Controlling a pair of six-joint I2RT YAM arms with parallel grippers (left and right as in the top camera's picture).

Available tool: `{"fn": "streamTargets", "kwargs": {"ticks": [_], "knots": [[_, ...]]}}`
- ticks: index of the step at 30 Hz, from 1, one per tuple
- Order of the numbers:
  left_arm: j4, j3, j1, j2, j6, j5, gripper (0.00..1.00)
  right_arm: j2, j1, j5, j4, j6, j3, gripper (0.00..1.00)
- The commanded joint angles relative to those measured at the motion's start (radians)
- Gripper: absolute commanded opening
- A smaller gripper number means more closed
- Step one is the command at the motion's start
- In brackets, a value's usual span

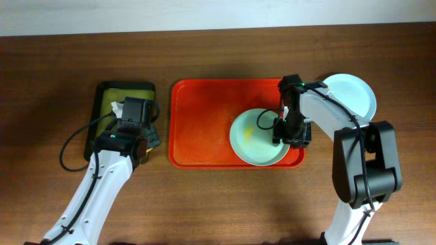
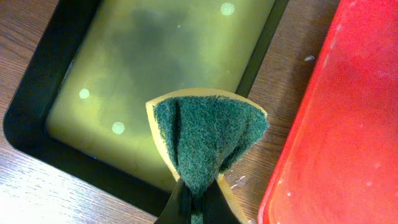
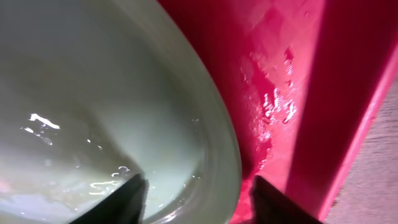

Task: Clean dirty plates on tray and stack at the side
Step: 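Bring the sponge in the left gripper onto the pale green plate, then scrub the pale green plate with the sponge while the right gripper holds it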

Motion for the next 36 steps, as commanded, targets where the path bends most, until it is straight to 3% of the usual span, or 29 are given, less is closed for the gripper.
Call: {"fn": "streamTargets", "kwargs": {"ticks": [1,3,4,8,11,17,21,23,27,31,36], "knots": [[0.002,-0.006,0.004,0.006,-0.013,0.004,0.00,0.003,0.002,-0.020,0.031,0.079,-0.033,0.49],[0.002,-0.006,0.004,0.006,-0.013,0.004,0.00,0.003,0.002,-0.021,0.056,0.082,-0.044,0.41],[0.003,-0.006,0.004,0.006,-0.013,0.004,0.00,0.003,0.002,-0.021,0.064,0.094,-0.045,0.30],[0.003,-0.006,0.004,0.006,-0.012,0.012,0.00,0.003,0.002,-0.070,0.152,0.094,-0.045,0.22],[0.003,-0.006,0.004,0.006,-0.012,0.019,0.00,0.003,0.002,-0.077,0.239,0.093,-0.045,0.04],[0.016,-0.006,0.004,0.007,-0.012,0.129,0.00,0.003,0.005,-0.132,0.389,0.068,-0.093,0.04],[0.115,-0.006,0.002,0.007,-0.004,0.378,0.00,0.003,0.043,-0.353,0.496,-0.139,-0.104,0.04],[0.171,-0.006,-0.013,0.009,-0.005,0.415,0.00,0.004,0.087,-0.371,0.510,-0.204,-0.104,0.04],[0.277,-0.006,-0.122,0.063,-0.014,0.436,0.00,0.003,0.189,-0.268,0.528,-0.203,-0.094,0.04],[0.380,-0.006,-0.226,0.201,-0.066,0.437,0.00,0.003,0.204,-0.269,0.558,-0.060,-0.088,0.04],[0.492,-0.006,-0.266,0.351,-0.066,0.436,0.00,0.003,0.206,-0.233,0.585,-0.060,-0.088,0.04]]}}
